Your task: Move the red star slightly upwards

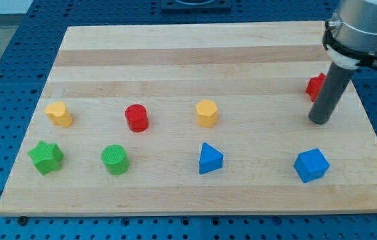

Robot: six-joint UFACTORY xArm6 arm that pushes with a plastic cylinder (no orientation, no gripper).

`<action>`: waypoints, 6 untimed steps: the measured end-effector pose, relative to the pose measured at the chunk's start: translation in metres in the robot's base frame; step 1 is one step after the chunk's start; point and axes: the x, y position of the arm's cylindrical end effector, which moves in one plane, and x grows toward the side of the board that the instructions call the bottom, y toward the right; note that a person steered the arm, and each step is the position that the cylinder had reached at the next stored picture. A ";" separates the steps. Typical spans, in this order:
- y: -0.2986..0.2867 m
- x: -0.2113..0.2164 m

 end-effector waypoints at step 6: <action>-0.006 -0.049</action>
